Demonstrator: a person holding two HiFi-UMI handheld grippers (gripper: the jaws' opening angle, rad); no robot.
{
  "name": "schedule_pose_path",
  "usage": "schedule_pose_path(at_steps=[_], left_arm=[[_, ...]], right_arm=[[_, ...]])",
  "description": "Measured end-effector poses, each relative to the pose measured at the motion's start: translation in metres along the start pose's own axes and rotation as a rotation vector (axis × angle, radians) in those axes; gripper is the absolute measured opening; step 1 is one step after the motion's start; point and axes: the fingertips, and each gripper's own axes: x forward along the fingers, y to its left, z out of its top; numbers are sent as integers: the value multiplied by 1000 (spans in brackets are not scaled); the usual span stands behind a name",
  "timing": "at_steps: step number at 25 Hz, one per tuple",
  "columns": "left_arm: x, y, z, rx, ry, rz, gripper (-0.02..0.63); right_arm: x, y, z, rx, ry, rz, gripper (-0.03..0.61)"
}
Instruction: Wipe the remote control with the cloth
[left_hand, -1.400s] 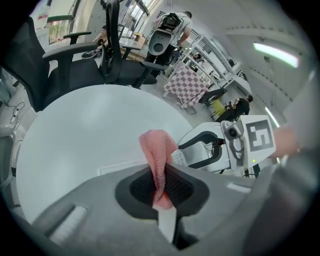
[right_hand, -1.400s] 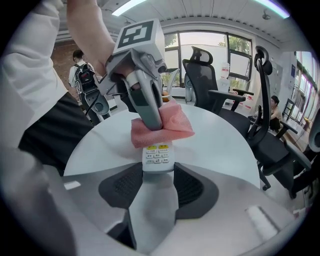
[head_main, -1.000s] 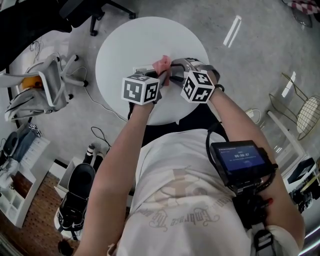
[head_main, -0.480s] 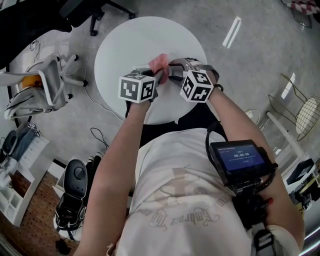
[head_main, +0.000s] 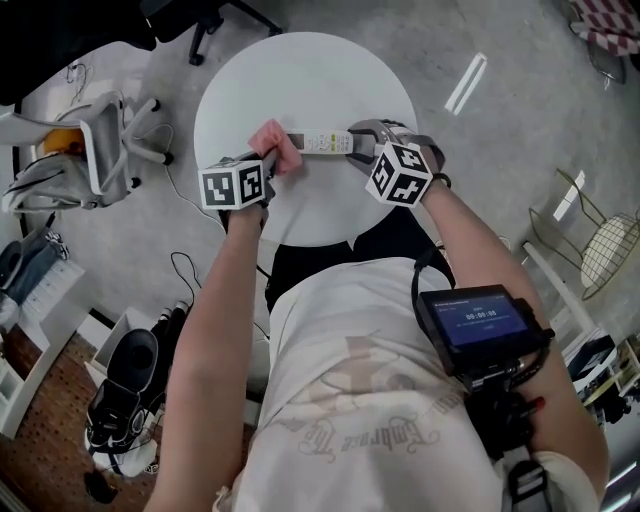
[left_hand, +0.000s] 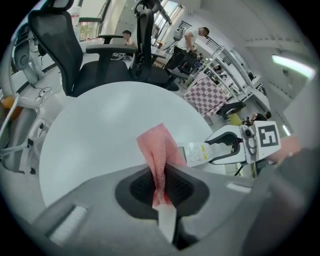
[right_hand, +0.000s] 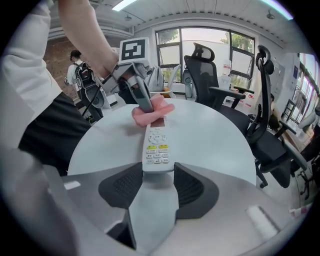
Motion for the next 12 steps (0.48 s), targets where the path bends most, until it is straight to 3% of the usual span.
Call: schedule_pose_path(at_steps=[6,12], left_arm=[[-18,11,-21,-40,-20,31,18],[-54,-15,-52,-94,-159,13,18]], right_arm=[[-8,-2,2,33,42,-24,218],[-26,19,22,2,55,-58,258]])
